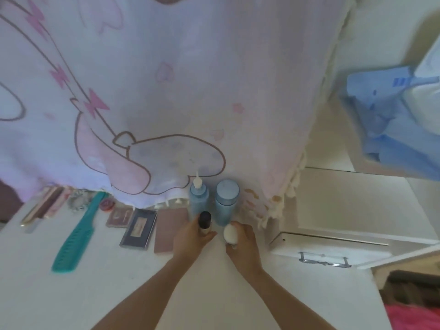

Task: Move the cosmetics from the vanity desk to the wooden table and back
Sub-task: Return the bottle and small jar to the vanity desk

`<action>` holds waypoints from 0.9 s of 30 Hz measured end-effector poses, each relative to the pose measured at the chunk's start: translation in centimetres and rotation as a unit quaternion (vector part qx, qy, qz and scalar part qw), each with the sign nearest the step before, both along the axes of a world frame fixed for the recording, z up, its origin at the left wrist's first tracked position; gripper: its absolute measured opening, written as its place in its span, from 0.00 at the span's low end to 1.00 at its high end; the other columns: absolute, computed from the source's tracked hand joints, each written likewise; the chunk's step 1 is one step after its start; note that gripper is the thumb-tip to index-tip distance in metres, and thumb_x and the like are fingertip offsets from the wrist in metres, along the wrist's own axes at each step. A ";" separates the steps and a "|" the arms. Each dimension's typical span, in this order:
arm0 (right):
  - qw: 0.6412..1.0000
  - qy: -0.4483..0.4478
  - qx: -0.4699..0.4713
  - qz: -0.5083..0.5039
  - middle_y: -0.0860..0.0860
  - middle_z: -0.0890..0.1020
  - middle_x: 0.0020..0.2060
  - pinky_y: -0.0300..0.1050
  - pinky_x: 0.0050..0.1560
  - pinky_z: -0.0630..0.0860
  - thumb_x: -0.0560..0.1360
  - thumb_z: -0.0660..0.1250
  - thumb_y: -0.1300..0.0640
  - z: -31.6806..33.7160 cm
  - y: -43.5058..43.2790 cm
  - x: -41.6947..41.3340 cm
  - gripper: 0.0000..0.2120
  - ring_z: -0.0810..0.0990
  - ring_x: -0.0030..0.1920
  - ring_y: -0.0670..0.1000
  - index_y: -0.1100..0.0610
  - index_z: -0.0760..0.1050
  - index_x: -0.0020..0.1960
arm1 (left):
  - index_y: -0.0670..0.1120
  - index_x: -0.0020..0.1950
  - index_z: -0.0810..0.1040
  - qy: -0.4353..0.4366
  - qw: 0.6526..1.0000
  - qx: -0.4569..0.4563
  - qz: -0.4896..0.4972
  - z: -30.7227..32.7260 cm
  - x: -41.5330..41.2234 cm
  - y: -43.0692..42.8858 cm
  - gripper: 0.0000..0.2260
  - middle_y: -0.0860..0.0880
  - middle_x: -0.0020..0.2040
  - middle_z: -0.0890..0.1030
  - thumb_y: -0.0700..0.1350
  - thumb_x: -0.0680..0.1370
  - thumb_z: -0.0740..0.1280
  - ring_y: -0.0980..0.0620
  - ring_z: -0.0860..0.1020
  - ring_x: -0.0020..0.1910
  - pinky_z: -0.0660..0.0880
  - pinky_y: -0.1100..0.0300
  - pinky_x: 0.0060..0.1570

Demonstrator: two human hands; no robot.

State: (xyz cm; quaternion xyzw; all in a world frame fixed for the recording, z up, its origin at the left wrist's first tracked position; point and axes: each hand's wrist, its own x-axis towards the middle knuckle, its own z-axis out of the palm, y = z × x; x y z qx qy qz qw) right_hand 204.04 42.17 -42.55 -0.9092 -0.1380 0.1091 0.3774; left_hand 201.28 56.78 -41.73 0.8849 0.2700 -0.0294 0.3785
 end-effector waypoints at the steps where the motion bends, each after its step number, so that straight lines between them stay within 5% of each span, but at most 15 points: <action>1: 1.000 -0.003 -0.004 0.006 0.57 0.70 0.59 0.41 0.57 0.67 0.70 0.66 0.65 -0.1 -0.2 0.2 0.24 0.69 0.61 0.57 0.58 0.68 0.65 | 0.46 0.61 0.70 -0.004 1.000 0.000 0.001 0.0 0.1 -0.1 0.24 0.45 0.54 0.78 0.53 0.70 0.71 0.44 0.76 0.53 0.74 0.52 0.50; 9: 0.999 -0.024 -0.021 0.027 0.59 0.69 0.59 0.40 0.58 0.64 0.67 0.66 0.69 -0.8 -0.4 1.2 0.25 0.68 0.61 0.59 0.61 0.68 0.64 | 0.44 0.58 0.71 -0.017 1.000 -0.011 0.013 0.4 -0.1 -0.4 0.21 0.45 0.55 0.77 0.50 0.70 0.72 0.45 0.76 0.53 0.73 0.53 0.52; 15: 0.990 -0.132 -0.048 0.013 0.59 0.60 0.70 0.47 0.61 0.70 0.67 0.69 0.66 -0.3 -0.6 0.0 0.25 0.54 0.70 0.56 0.57 0.69 0.63 | 0.44 0.63 0.70 -0.070 0.997 0.012 0.011 2.2 -2.3 -0.2 0.22 0.47 0.56 0.76 0.50 0.72 0.70 0.52 0.73 0.46 0.72 0.61 0.48; 18: 0.971 -0.229 -0.055 0.044 0.60 0.66 0.62 0.48 0.46 0.80 0.57 0.77 0.63 0.2 -0.6 -1.0 0.31 0.62 0.62 0.57 0.54 0.69 0.56 | 0.44 0.63 0.71 -0.105 0.994 0.022 0.021 3.4 -4.5 0.2 0.21 0.48 0.53 0.75 0.49 0.73 0.69 0.53 0.71 0.46 0.71 0.63 0.47; 23: 0.896 -0.383 -0.111 0.197 0.62 0.69 0.57 0.49 0.59 0.70 0.55 0.77 0.59 0.5 0.4 -2.5 0.31 0.68 0.59 0.59 0.56 0.70 0.55 | 0.43 0.55 0.79 -0.172 0.975 0.141 0.013 5.0 -9.1 2.2 0.20 0.47 0.51 0.80 0.54 0.70 0.60 0.55 0.72 0.49 0.74 0.61 0.46; 27: 0.869 -0.412 -0.102 0.252 0.65 0.78 0.54 0.55 0.52 0.76 0.55 0.77 0.60 0.8 2.3 -3.1 0.28 0.67 0.59 0.61 0.57 0.73 0.53 | 0.40 0.50 0.80 -0.187 0.951 0.245 0.025 6.3 -12.9 5.5 0.17 0.43 0.47 0.82 0.50 0.71 0.60 0.47 0.77 0.48 0.75 0.55 0.46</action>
